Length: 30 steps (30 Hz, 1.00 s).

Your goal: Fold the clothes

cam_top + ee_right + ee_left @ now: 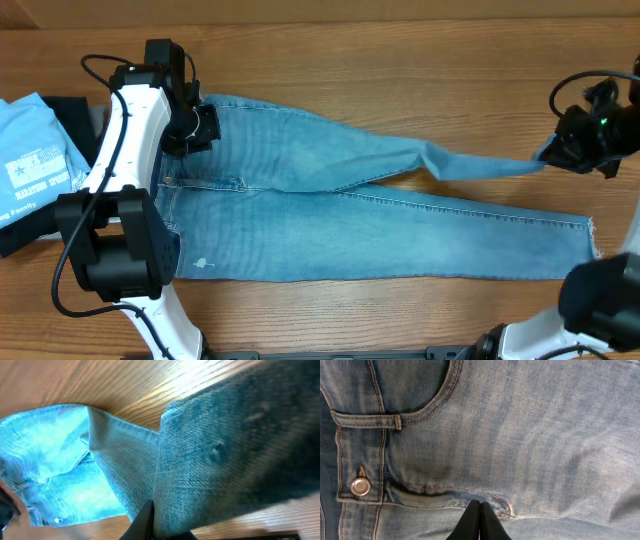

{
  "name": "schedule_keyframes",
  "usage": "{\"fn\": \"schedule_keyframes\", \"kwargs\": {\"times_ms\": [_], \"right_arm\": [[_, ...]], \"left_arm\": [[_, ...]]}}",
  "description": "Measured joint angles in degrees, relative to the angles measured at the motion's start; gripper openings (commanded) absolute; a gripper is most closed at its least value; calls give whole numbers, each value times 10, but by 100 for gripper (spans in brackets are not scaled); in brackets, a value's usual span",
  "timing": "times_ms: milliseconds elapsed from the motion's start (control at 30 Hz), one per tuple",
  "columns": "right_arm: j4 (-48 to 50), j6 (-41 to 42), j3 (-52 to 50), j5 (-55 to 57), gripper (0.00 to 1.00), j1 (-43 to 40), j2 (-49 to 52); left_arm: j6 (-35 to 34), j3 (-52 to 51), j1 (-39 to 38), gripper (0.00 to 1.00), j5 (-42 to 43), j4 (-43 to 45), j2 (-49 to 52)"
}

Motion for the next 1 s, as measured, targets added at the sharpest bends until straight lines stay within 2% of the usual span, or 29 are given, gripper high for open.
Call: {"fn": "schedule_keyframes", "kwargs": {"times_ms": [133, 167, 200, 233, 300, 400, 500, 533, 600, 667, 767, 967, 1000], "right_arm": [[44, 40, 10, 40, 8, -12, -6], [47, 57, 11, 52, 15, -26, 5], [55, 71, 11, 63, 68, -39, 18], [82, 103, 11, 93, 100, -64, 54], [138, 131, 11, 133, 100, -89, 104], [138, 138, 11, 155, 100, -98, 158], [141, 133, 11, 168, 100, -102, 160], [148, 127, 9, 171, 90, -106, 160], [192, 112, -3, 177, 84, -116, 160], [277, 85, -27, 159, 62, -123, 161], [359, 60, -41, 133, 47, -123, 193], [385, 59, -46, 128, 48, -123, 257], [384, 59, -46, 128, 33, -123, 273]], "left_arm": [[0, 0, 0, 4, 0, 0, 0], [0, 0, 0, 4, 0, 1, 0], [0, 0, 0, 4, 0, 0, 0], [0, 0, 0, 4, 0, 0, 0], [0, 0, 0, 4, 0, 1, 0], [0, 0, 0, 4, 0, 0, 0], [6, 0, 0, 4, 0, 0, 0], [9, 0, 0, 4, 0, 0, 0], [13, 0, 0, 4, 0, 0, 0], [13, 0, 0, 4, 0, -1, 0], [13, 0, 0, 4, 0, -6, 0], [13, 0, 0, 4, 0, -9, 0], [13, 0, 0, 4, 0, -9, 0]]}}
